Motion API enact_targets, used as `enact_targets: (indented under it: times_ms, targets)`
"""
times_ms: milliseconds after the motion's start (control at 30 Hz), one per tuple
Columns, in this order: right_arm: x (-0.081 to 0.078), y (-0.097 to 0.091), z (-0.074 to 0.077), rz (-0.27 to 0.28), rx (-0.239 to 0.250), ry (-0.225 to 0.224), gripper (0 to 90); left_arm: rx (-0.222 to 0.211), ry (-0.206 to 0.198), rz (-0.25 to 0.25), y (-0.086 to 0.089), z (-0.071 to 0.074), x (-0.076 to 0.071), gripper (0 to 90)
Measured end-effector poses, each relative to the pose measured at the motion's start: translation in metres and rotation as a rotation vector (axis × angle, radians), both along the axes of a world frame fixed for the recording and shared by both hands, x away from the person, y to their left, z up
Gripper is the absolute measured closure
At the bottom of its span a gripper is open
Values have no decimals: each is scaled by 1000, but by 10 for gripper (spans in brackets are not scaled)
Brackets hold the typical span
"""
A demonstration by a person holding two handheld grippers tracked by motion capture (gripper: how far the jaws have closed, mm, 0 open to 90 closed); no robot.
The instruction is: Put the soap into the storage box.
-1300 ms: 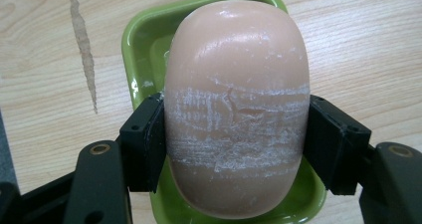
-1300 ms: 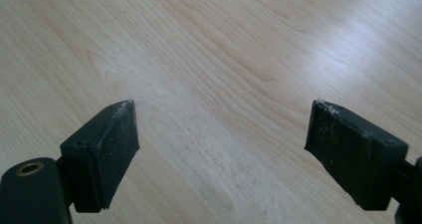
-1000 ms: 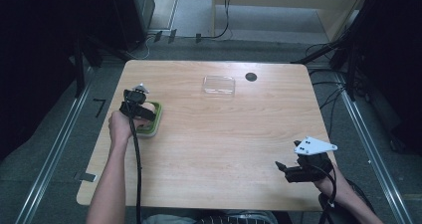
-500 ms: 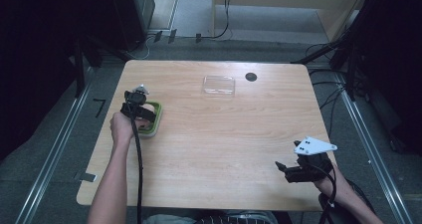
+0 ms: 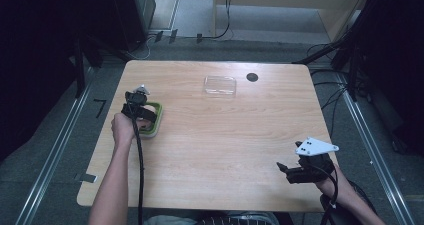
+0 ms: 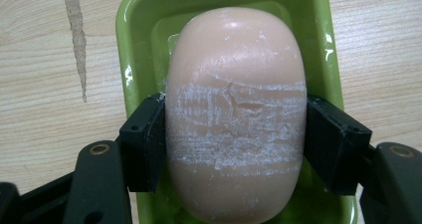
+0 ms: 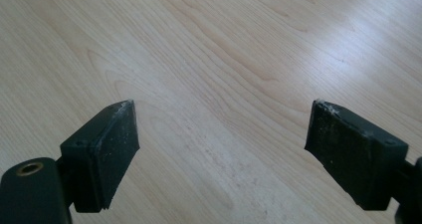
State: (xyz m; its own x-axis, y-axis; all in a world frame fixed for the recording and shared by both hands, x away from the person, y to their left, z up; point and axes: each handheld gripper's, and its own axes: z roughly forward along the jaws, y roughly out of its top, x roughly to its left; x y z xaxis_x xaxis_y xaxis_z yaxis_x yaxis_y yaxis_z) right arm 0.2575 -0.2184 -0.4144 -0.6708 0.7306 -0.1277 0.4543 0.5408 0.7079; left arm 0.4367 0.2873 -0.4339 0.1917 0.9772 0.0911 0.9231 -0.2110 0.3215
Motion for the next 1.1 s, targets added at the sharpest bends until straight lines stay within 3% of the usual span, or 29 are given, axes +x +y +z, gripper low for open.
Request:
enact_targets:
  times_ms: [400, 700, 933, 1100]
  targets:
    - [0, 0, 0, -1, 1, 0, 134, 3, -1, -1, 0, 2, 0, 329]
    - [0, 0, 0, -4, 1, -2, 134, -14, 4, 4, 2, 12, -2, 255]
    - [1, 0, 0, 5, -1, -5, 134, 25, 46, -36, -4, 19, -6, 188]
    - [1, 0, 0, 3, -2, -4, 134, 16, 59, -74, -10, 29, -14, 140]
